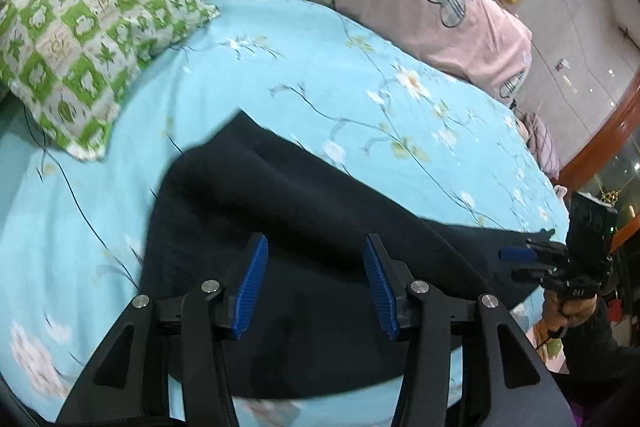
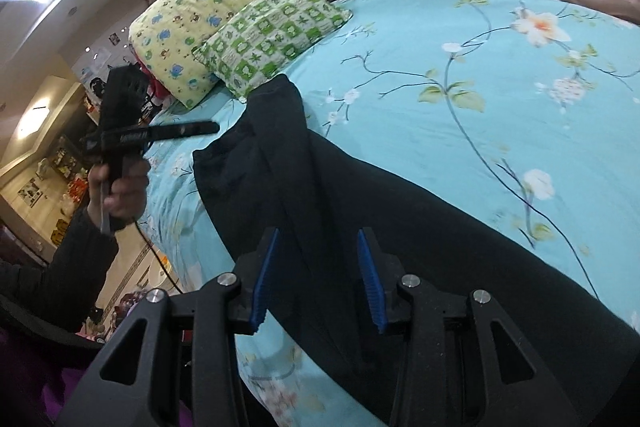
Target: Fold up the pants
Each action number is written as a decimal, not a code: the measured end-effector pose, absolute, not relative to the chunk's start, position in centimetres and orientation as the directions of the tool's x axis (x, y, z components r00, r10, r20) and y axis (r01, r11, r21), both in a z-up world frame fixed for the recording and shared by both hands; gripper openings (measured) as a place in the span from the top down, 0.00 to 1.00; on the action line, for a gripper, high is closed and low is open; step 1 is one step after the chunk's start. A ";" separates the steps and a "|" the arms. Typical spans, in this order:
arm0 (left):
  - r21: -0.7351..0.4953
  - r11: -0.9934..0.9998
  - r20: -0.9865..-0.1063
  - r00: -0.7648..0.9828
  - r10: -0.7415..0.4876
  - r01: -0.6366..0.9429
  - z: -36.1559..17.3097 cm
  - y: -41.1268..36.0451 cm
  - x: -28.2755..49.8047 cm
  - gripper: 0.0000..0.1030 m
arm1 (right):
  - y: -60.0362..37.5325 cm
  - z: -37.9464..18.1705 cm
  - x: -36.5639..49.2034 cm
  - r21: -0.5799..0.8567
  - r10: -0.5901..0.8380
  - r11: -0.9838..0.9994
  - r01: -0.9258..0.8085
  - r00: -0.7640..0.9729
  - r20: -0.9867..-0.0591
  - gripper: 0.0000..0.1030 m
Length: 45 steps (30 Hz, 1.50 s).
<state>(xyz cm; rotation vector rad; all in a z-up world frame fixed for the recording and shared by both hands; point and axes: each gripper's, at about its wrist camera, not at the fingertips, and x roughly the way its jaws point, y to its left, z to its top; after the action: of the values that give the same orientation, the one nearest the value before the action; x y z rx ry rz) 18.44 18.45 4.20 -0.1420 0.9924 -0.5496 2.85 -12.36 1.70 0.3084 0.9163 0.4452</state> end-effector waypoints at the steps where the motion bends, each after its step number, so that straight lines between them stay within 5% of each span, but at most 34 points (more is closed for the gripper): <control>1: -0.352 0.861 -0.761 0.424 -0.491 0.366 4.1 19.0 19.4 0.49 | -12.2 1.6 3.2 0.441 0.496 0.865 -0.237 0.523 -0.693 0.60; 14: -0.368 0.856 -0.812 0.323 -0.486 0.362 2.8 21.1 30.0 0.31 | -10.7 0.6 7.6 0.470 0.544 0.839 -0.273 0.443 -0.713 0.60; 25: -0.444 0.797 -0.830 0.147 -0.538 0.409 -1.4 20.7 34.3 0.30 | -9.0 -1.3 10.4 0.478 0.557 0.830 -0.289 0.366 -0.746 0.60; 28: -0.419 0.797 -0.834 0.164 -0.527 0.435 -1.4 20.3 33.9 0.40 | -8.3 -1.4 10.8 0.468 0.556 0.829 -0.307 0.354 -0.752 0.61; 31: -0.371 0.815 -0.842 0.208 -0.498 0.445 -1.0 19.8 33.1 0.65 | -7.4 -1.5 11.2 0.447 0.544 0.833 -0.325 0.341 -0.766 0.91; 34: -0.330 0.824 -0.832 0.272 -0.484 0.460 0.2 19.8 31.7 0.86 | -6.5 -1.0 10.9 0.408 0.524 0.842 -0.352 0.361 -0.771 0.93; 45: -0.275 0.841 -0.735 0.462 -0.497 0.466 5.0 22.4 23.9 0.94 | -4.7 2.8 7.0 0.315 0.518 0.839 -0.445 0.473 -0.712 0.94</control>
<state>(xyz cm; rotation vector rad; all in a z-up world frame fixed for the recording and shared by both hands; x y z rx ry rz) 23.85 22.37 4.96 -0.0371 0.9158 -0.5920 7.04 -4.68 2.75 0.0899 0.9023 0.5900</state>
